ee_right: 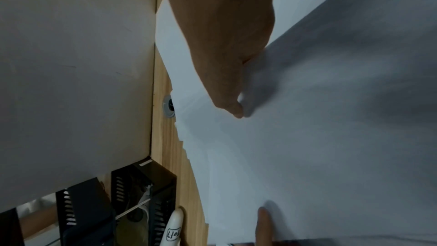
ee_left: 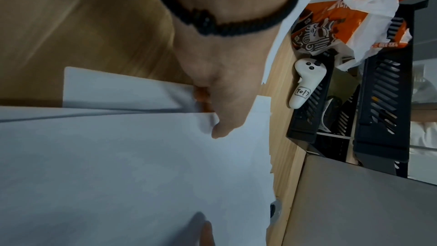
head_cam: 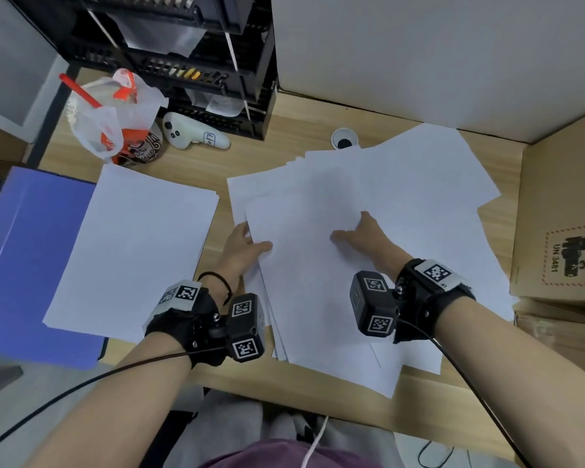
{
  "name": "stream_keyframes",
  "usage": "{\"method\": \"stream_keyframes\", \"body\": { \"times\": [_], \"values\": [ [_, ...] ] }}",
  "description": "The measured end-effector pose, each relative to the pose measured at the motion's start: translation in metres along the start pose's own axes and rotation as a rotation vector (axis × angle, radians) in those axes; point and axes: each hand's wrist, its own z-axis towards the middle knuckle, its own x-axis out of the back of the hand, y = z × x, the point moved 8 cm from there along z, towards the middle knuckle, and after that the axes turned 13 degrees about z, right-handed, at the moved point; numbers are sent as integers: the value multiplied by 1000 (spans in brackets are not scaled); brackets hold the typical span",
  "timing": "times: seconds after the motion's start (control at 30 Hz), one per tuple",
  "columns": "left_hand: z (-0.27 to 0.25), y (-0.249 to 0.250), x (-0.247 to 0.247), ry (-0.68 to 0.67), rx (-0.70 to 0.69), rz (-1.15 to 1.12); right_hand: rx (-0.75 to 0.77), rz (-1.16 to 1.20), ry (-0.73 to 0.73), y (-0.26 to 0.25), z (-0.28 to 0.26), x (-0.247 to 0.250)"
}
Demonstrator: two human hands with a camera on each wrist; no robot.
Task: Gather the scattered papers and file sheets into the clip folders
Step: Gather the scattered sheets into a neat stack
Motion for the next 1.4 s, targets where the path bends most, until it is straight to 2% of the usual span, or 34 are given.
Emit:
{"method": "stream_keyframes", "body": {
  "times": [0.13, 0.2, 0.3, 0.4, 0.5, 0.63, 0.7, 0.8, 0.83, 0.9, 1.0, 1.13, 1.23, 1.3, 1.4],
  "values": [
    [-8, -3, 6, 1, -46, -1, 31, 109, -165, -6, -15, -23],
    [-6, -3, 12, 18, -47, -19, 94, 171, -168, -17, -21, -19],
    [2, -4, 29, 147, -29, -11, 228, 345, -4, -39, -29, 14],
    [8, -3, 40, 238, -5, 106, 257, 565, 242, -41, -42, 59],
    [13, 4, 29, 175, -50, 175, 174, 794, 358, -19, -52, 92],
    [17, 20, 9, 100, -125, 201, 168, 975, 399, 6, -61, 129],
    [21, 26, -4, 63, -152, 242, 99, 975, 416, 32, -59, 143],
    [25, 40, -16, 96, -210, 343, -36, 926, 604, 119, -36, 180],
    [24, 47, -21, 110, -243, 372, -77, 894, 646, 135, -45, 183],
    [22, 63, -34, 107, -331, 421, -197, 745, 723, 132, -93, 174],
    [13, 81, -64, -25, -360, 411, -323, 606, 753, 156, -127, 164],
    [0, 94, -117, -252, -387, 510, -367, 791, 724, 199, -138, 152],
    [-9, 99, -155, -362, -435, 645, -359, 915, 685, 225, -135, 149],
    [-11, 101, -177, -402, -472, 762, -299, 949, 647, 231, -130, 154],
    [-11, 99, -196, -385, -472, 910, -228, 991, 568, 211, -134, 154]
  ]
}}
